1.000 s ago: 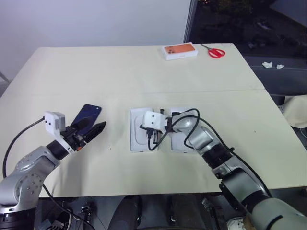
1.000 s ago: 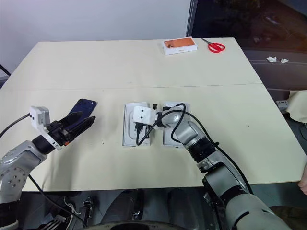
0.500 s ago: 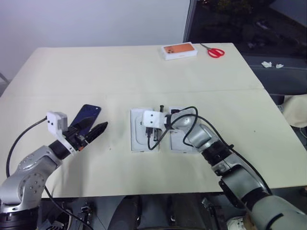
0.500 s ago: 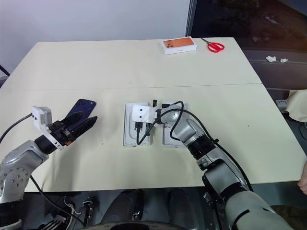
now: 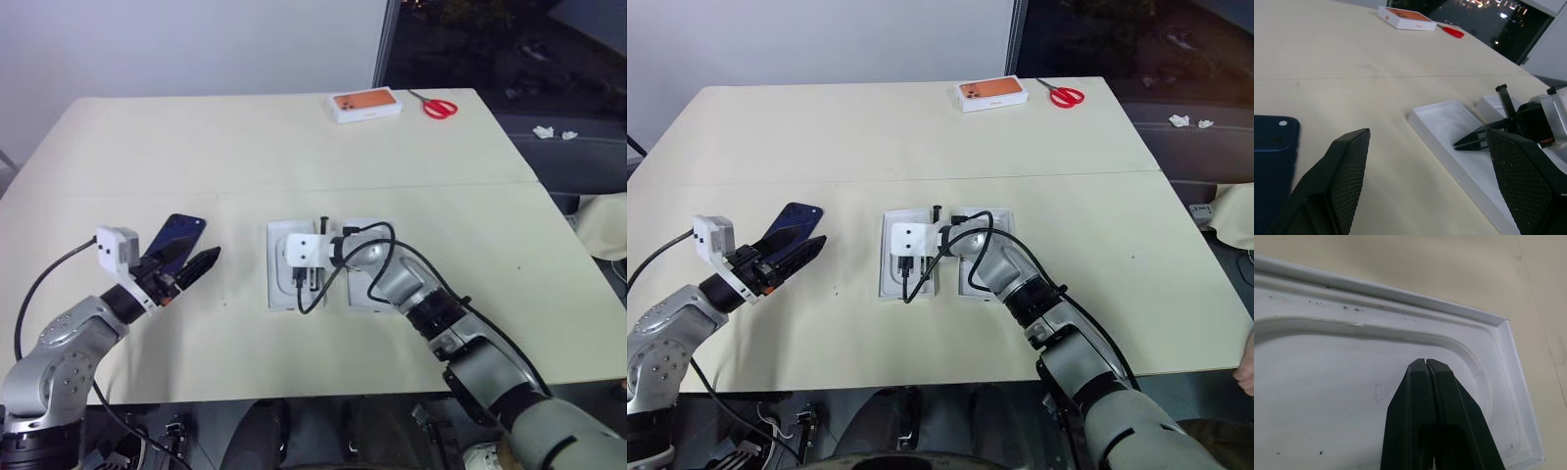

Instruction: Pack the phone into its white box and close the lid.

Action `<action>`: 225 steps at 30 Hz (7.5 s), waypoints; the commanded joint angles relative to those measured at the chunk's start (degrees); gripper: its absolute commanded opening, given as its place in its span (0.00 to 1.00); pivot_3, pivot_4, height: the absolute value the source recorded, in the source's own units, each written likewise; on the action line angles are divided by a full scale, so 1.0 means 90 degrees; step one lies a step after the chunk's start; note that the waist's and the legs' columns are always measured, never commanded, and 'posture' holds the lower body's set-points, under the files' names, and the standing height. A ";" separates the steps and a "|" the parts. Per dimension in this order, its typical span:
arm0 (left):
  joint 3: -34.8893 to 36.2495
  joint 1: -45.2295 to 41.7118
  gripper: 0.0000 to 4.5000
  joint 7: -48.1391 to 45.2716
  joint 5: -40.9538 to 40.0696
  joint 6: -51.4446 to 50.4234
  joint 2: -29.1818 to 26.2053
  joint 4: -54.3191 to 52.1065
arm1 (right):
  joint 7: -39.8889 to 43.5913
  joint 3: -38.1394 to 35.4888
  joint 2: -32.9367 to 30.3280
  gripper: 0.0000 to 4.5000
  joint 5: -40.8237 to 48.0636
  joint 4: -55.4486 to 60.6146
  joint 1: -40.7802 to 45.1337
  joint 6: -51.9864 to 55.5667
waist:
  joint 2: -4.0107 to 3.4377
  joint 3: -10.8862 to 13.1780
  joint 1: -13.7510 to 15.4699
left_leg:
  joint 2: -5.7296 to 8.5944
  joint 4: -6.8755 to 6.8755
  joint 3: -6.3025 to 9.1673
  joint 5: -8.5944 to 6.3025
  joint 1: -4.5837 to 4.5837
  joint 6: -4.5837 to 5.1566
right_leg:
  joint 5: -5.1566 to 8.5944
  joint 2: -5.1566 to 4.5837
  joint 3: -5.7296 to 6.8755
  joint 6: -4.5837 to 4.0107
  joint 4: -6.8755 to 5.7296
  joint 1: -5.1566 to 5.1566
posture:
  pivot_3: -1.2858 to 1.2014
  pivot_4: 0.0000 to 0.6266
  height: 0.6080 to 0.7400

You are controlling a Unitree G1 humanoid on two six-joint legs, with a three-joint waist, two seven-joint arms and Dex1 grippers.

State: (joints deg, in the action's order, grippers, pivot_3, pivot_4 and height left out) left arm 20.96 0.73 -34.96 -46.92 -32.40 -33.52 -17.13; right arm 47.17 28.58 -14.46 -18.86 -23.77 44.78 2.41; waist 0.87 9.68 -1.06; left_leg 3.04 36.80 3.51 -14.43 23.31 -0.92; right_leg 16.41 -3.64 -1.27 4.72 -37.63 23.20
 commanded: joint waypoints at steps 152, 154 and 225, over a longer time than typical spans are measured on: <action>0.2463 -0.1992 0.00 -0.1360 -0.1415 -0.5936 0.0031 0.3584 | 0.0147 -0.2324 0.2191 0.06 0.4343 0.1572 0.0579 0.4823 | -0.0027 -0.0093 -0.0169 | 0.0000 -0.0079 0.0001 0.0023 0.0007 -0.0035 | 0.0015 -0.0010 -0.0002 -0.0026 -0.0041 0.0069 | 0.52 0.24 1.00; 0.2622 -0.1885 0.00 -0.1049 -0.1623 -0.6072 0.0259 0.3210 | 0.0251 -0.2175 0.1873 0.19 0.4438 0.1900 0.0382 0.5057 | -0.0024 -0.0093 -0.0168 | 0.0001 -0.0076 0.0000 0.0024 0.0009 -0.0035 | 0.0015 -0.0010 -0.0002 -0.0026 -0.0040 0.0068 | 0.52 0.24 1.00; 0.2148 -0.1650 0.00 0.0789 -0.3470 -0.5219 0.0329 0.2574 | 0.0859 0.0057 0.0701 0.87 0.1727 0.1394 -0.0026 0.3214 | 0.0042 -0.0056 -0.0132 | -0.0003 -0.0068 0.0005 0.0035 0.0001 -0.0053 | 0.0015 -0.0003 0.0009 -0.0025 -0.0040 0.0056 | 0.52 0.24 1.00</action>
State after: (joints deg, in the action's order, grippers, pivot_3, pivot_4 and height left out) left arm 39.49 -13.90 -27.25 -75.57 -80.41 -29.37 6.72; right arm 54.34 31.01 -8.00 -5.10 -13.58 43.76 29.99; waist 1.25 9.18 -2.25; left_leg 3.01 36.19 3.55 -14.12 23.32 -1.40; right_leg 16.54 -3.67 -1.19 4.49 -37.99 23.70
